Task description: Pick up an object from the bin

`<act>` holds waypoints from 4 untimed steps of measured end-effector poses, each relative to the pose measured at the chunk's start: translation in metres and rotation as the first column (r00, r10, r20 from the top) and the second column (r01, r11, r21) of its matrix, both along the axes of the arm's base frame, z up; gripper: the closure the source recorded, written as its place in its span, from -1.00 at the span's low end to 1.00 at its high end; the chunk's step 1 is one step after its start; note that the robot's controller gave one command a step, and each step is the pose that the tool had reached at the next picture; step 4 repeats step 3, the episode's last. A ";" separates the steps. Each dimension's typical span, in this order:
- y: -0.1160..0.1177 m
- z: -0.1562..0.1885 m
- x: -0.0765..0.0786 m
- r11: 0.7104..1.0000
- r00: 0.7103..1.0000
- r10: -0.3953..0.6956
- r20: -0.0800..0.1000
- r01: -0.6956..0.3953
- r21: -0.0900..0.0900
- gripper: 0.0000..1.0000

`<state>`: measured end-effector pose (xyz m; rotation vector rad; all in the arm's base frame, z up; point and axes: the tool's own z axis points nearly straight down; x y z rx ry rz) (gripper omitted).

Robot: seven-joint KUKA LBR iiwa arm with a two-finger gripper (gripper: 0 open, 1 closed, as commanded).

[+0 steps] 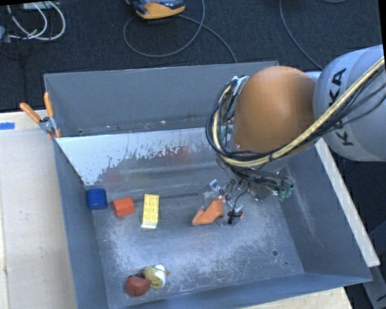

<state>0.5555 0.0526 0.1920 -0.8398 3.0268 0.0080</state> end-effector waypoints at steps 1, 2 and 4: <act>0.000 0.000 0.000 1.000 1.000 -0.001 0.000 0.001 0.000 1.00; 0.002 0.041 -0.004 1.000 1.000 -0.030 -0.008 0.030 0.000 1.00; -0.008 0.205 -0.022 0.997 0.997 -0.073 0.002 0.073 0.001 1.00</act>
Offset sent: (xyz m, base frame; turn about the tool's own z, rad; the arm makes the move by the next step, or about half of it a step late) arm -0.0048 0.0050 0.0836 0.0563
